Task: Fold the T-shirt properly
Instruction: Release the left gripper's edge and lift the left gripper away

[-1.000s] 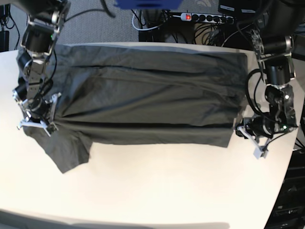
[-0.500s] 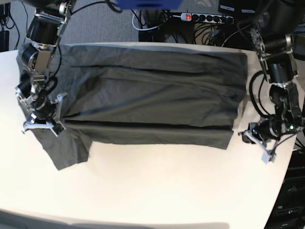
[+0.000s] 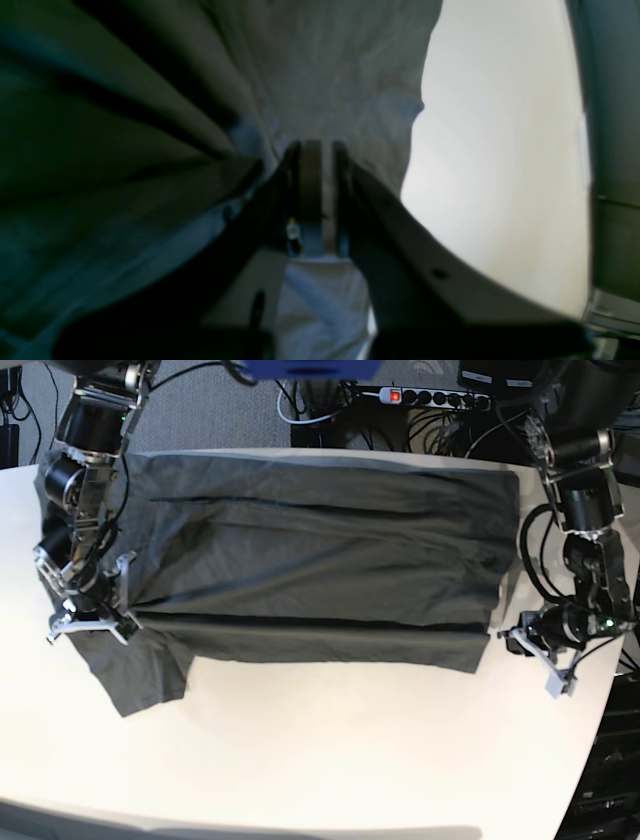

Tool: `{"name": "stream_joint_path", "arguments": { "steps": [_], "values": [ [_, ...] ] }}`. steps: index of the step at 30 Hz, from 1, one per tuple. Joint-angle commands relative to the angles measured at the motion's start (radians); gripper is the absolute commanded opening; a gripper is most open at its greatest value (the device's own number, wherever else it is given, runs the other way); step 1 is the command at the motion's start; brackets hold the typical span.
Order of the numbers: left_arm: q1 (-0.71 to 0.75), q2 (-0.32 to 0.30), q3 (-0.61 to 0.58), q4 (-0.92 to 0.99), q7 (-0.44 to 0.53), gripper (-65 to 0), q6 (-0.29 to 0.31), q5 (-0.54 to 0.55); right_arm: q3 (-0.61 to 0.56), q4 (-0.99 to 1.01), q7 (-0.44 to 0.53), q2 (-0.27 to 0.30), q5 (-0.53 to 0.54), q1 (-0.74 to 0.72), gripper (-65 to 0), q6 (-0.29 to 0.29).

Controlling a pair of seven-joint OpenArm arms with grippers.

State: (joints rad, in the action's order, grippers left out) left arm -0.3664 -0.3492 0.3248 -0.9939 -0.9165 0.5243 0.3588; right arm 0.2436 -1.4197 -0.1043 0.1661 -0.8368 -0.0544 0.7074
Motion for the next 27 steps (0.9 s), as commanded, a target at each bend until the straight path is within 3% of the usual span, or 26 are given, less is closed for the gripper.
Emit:
{"name": "stream_joint_path", "arguments": {
  "steps": [1, 15, 17, 19, 22, 27],
  "values": [
    [-0.029, -0.015, 0.003, -0.01, 0.02, -60.9, 0.004, 0.012, 0.003, -0.022, 0.01, 0.016, 0.0, -0.015, -62.4, -0.009],
    [-0.041, -0.043, -0.005, -0.009, 0.027, -60.9, 0.006, 0.009, -0.007, -0.016, 0.013, -0.03, 0.0, 0.02, -62.4, -0.009],
    [-0.059, -0.044, -0.006, 0.005, 0.032, -60.9, 0.006, 0.006, -0.007, -0.007, 0.012, -0.026, -0.063, 0.017, -62.7, -0.009],
    [-0.078, -0.052, -0.01, 0.033, 0.07, -60.9, 0.006, -0.034, -0.005, 0.015, 0.01, -0.033, -0.2, 0.006, -62.7, -0.009],
    [-0.089, -0.049, -0.008, 0.054, 0.078, -60.9, 0.006, -0.073, -0.002, 0.05, 0.01, -0.093, -0.364, -0.009, -62.8, -0.009],
    [0.056, -0.047, 0.067, 0.011, 0.018, -60.9, 0.007, -0.076, 0.001, 0.055, 0.015, -0.127, -0.439, 0.018, -62.8, -0.009]
  ]
}}
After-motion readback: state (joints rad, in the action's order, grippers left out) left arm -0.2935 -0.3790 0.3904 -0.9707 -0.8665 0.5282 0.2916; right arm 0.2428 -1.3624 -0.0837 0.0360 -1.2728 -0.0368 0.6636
